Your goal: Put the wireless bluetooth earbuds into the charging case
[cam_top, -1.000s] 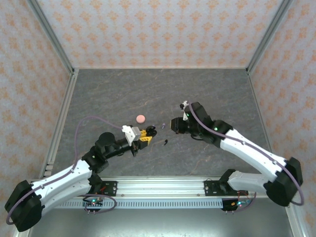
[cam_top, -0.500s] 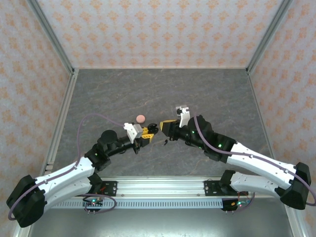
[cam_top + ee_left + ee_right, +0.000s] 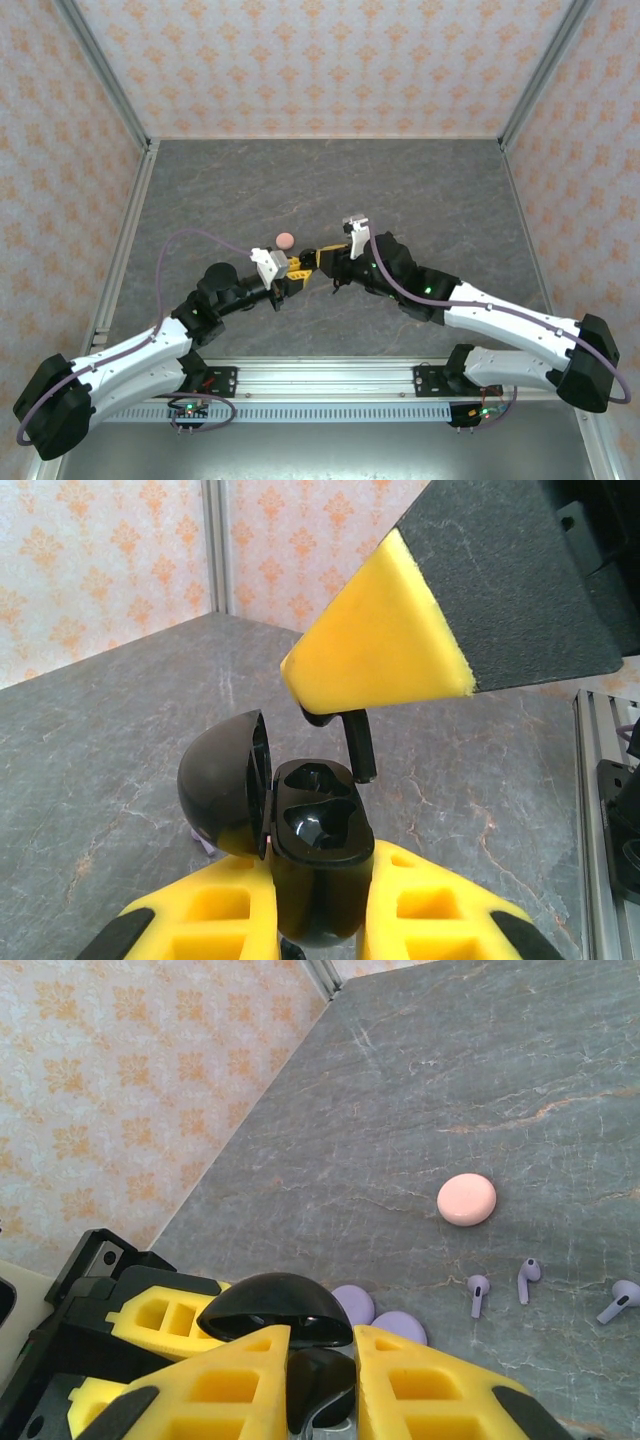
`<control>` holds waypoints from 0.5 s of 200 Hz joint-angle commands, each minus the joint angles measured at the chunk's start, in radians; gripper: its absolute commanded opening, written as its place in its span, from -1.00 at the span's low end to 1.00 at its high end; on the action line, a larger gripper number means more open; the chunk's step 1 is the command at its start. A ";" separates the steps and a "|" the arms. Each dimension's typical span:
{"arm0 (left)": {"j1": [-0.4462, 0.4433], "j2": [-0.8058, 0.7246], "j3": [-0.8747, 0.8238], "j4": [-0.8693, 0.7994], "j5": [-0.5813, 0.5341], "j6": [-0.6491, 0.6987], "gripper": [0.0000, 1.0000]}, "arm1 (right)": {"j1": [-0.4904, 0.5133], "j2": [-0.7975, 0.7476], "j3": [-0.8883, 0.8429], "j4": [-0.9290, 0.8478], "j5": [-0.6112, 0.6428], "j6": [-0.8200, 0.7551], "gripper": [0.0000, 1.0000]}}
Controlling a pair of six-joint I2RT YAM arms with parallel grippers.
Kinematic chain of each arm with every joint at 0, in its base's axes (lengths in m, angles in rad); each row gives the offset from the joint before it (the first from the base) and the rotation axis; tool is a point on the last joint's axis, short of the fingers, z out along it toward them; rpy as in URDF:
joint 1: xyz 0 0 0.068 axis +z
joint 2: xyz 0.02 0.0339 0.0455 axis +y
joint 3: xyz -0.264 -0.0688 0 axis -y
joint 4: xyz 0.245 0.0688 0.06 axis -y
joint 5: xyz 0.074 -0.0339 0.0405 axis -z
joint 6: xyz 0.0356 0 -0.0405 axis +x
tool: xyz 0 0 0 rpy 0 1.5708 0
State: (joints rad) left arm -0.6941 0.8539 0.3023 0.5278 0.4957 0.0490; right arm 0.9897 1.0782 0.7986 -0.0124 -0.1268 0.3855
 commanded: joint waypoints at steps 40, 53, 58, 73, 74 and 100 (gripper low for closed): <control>-0.005 -0.002 0.038 0.029 0.012 -0.012 -1.00 | 0.009 0.015 0.046 0.049 0.004 -0.026 -0.61; -0.006 -0.003 0.038 0.026 0.011 -0.012 -1.00 | 0.008 0.017 0.048 0.052 0.004 -0.029 -0.61; -0.006 -0.002 0.038 0.026 0.012 -0.011 -1.00 | 0.009 0.017 0.048 0.054 0.003 -0.028 -0.61; -0.006 -0.002 0.038 0.025 0.012 -0.012 -1.00 | 0.008 0.019 0.049 0.055 0.003 -0.030 -0.61; -0.005 -0.002 0.038 0.025 0.012 -0.012 -1.00 | 0.008 0.019 0.049 0.056 0.003 -0.030 -0.61; -0.005 -0.002 0.039 0.023 0.011 -0.013 -1.00 | 0.009 0.024 0.050 0.059 0.003 -0.033 -0.61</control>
State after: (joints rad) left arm -0.6941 0.8539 0.3080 0.5282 0.4965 0.0490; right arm 0.9924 1.0924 0.8135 0.0074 -0.1272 0.3725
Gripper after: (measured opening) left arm 0.173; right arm 0.195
